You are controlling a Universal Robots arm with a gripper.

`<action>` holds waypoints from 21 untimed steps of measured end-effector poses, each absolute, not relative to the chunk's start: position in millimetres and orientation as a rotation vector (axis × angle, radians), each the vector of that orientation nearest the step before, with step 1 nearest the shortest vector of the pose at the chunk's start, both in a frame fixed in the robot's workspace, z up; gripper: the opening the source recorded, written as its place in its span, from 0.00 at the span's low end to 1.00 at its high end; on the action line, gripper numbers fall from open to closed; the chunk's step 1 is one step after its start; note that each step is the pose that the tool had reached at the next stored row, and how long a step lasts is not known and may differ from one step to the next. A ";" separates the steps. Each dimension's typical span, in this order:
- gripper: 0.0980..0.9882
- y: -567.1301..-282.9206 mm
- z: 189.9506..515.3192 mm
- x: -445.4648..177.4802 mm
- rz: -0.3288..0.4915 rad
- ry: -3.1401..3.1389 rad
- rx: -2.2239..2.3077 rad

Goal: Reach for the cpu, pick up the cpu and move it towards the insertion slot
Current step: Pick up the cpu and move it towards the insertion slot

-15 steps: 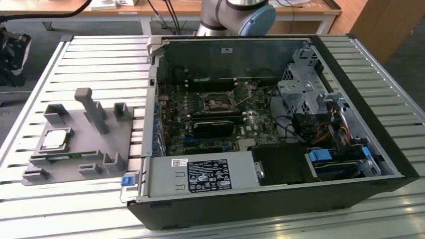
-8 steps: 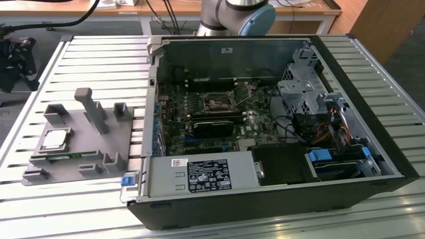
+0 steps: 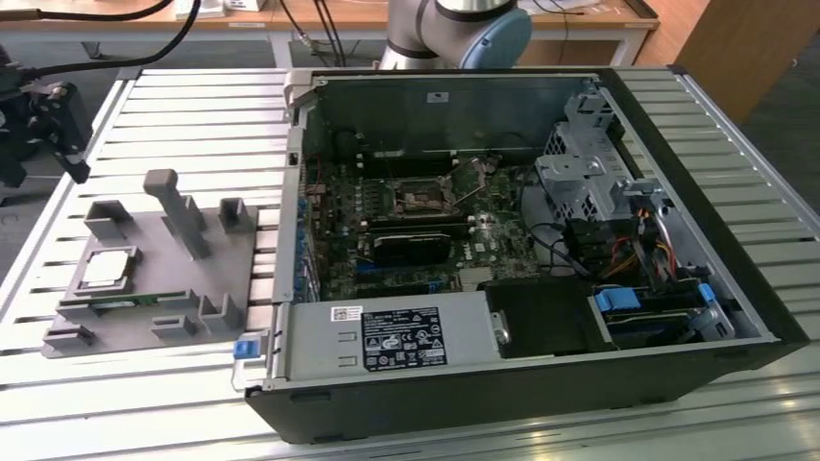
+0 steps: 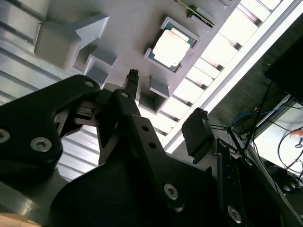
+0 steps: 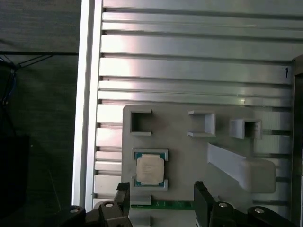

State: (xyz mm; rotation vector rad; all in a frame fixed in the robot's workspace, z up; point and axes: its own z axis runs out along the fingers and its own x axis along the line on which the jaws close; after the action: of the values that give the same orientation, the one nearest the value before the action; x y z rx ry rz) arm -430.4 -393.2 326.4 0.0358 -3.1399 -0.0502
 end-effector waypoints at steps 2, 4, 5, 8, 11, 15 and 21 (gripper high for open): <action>0.63 -393.2 323.5 -430.4 -0.049 -3.140 0.036; 0.63 -393.2 320.6 -430.4 -0.048 -3.140 0.036; 0.69 -393.2 319.2 -430.4 -0.048 -3.140 0.036; 0.76 -393.2 314.9 -430.6 -0.044 -3.140 0.036; 0.76 -393.2 310.7 -430.8 -0.043 -3.140 0.036; 0.76 -393.2 305.1 -430.9 -0.040 -3.139 0.036; 0.76 -393.2 296.9 -431.1 -0.038 -3.139 0.036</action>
State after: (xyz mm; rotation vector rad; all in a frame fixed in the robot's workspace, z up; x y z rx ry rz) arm -431.1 -393.2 296.9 0.0358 -3.1390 -0.0380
